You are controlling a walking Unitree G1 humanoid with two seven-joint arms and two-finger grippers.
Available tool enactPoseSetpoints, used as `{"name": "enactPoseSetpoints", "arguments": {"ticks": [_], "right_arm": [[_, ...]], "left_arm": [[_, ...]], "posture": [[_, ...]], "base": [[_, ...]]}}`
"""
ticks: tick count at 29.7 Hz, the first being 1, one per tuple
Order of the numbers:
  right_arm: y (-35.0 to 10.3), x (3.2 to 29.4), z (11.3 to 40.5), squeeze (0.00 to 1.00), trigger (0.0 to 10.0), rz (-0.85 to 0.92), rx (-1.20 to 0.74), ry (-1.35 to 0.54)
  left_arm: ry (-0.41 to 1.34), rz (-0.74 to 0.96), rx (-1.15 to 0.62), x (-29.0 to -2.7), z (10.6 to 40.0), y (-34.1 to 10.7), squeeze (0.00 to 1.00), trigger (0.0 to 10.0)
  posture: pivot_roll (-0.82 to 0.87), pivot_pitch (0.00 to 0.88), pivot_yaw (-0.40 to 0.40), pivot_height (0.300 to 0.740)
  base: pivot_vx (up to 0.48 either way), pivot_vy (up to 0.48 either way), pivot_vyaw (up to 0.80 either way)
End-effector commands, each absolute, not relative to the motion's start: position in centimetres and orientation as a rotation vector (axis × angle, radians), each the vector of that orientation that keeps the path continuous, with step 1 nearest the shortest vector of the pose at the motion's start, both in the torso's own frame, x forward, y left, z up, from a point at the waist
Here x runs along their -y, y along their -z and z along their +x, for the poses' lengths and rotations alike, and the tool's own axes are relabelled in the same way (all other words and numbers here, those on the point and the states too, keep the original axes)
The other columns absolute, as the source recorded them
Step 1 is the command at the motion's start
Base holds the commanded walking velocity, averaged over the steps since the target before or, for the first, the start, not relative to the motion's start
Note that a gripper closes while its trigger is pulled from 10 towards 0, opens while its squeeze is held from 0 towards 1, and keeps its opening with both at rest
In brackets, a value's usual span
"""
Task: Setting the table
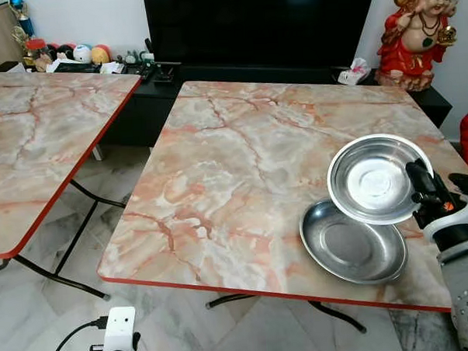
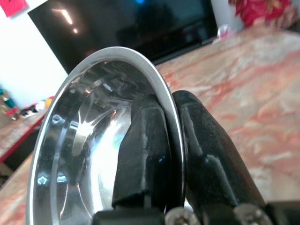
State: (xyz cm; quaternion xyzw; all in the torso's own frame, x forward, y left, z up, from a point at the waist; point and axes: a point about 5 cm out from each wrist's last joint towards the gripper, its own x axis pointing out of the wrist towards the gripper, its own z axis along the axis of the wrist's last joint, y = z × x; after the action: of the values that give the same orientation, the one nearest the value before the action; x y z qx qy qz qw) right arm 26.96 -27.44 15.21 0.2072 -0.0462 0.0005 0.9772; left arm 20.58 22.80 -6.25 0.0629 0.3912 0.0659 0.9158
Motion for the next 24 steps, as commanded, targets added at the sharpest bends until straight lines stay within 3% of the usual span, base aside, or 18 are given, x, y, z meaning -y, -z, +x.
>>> {"name": "enactPoseSetpoints", "arguments": {"ticks": [1, 24], "right_arm": [[-15.4, 28.0, 26.9, 0.00, 10.0, 0.495, 0.087, 0.020], [-9.2, 25.9, 27.2, 0.00, 10.0, 0.583, -0.111, 0.098]], "left_arm": [[-0.131, 0.130, -0.811, -22.7, 20.6, 6.3, 0.00, 10.0], [-0.133, 0.132, -0.822, -22.8, 20.4, 6.4, 0.00, 10.0]], "posture": [[0.03, 0.000, -0.031, 0.740], [0.04, 0.000, -0.034, 0.740]], "base": [[0.000, 0.000, 0.00], [0.000, 0.000, 0.00]]}}
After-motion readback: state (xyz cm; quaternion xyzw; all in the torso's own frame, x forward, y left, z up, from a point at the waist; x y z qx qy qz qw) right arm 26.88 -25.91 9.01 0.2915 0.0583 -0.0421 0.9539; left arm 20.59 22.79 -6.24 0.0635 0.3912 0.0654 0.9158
